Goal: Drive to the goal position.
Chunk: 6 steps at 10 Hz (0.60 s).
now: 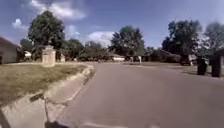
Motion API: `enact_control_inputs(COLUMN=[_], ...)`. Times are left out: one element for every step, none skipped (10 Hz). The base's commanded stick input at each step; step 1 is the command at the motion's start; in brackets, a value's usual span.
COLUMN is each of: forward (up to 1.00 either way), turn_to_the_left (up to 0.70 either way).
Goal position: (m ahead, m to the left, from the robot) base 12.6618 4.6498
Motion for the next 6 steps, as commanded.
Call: enact_control_inputs(forward=[1.0,1.0,1.0,1.0,1.0,1.0], turn_to_the_left=[0.02,0.02,0.02,0.01,0.0,0.01])
